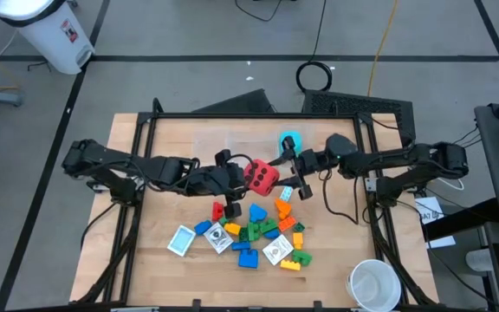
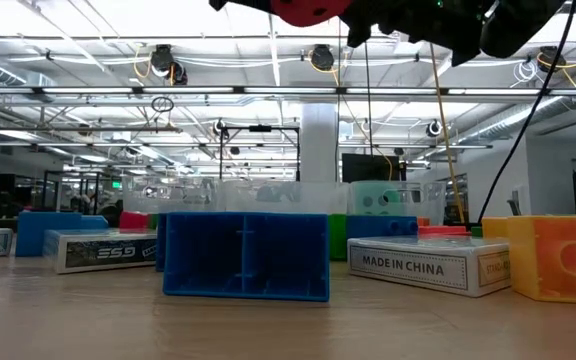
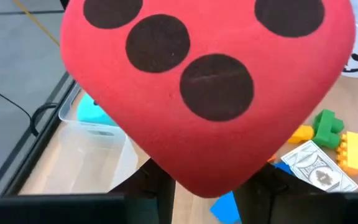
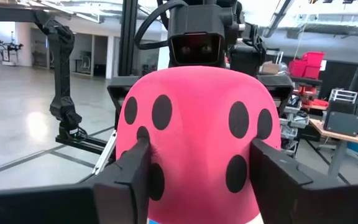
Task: Pick & Place Toys
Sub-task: Put the red dice into the right transparent bin
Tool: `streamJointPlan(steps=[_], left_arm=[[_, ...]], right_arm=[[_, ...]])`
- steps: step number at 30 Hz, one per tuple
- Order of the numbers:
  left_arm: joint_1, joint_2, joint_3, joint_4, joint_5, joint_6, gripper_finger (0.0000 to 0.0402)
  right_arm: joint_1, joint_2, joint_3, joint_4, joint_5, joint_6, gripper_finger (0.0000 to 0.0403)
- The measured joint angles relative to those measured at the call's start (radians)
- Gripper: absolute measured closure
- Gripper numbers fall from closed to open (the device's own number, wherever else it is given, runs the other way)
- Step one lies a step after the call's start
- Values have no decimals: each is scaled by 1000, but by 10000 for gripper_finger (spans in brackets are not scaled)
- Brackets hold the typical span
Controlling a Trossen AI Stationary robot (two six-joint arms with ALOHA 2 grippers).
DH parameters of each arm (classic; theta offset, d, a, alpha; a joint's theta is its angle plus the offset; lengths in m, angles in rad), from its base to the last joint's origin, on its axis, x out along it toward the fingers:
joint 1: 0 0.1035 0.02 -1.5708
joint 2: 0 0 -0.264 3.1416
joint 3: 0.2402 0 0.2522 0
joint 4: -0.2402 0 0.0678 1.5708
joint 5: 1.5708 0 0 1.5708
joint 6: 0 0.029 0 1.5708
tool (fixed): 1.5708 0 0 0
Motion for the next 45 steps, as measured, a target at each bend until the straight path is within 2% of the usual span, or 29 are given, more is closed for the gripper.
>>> streamJointPlan(steps=[2,9,11,15,19,23,26,29,32,36,45], left_arm=[[-1,3,0,-1,-13,-18,264],[-2,-17,25,-42,13,-44,41],[-2,-53,35,-26,24,-59,17],[-16,-113,40,-33,13,-40,54],[-16,-132,36,-49,2,7,97],[-9,-136,37,-48,-66,62,125],[11,-126,36,-51,-87,79,136],[38,-124,36,-49,-90,91,140],[64,-123,35,-51,-89,92,136],[88,-122,29,-59,-79,77,131],[92,-122,28,-85,-78,56,131]], right_arm=[[0,0,1,-17,-9,-1,224],[-16,-35,1,-87,-20,-8,233],[-37,-79,1,-152,-18,-22,260],[-69,-192,-3,-322,30,-60,279],[-79,-306,-1,-525,167,-136,288],[-79,-372,-1,-773,427,-230,294],[-80,-365,-2,-936,638,-266,306],[-82,-324,-3,-1010,750,-299,324],[-92,-282,-2,-1071,798,-307,325],[-104,-250,0,-1089,805,-296,328],[-100,-297,-1,-1127,824,-273,332]])
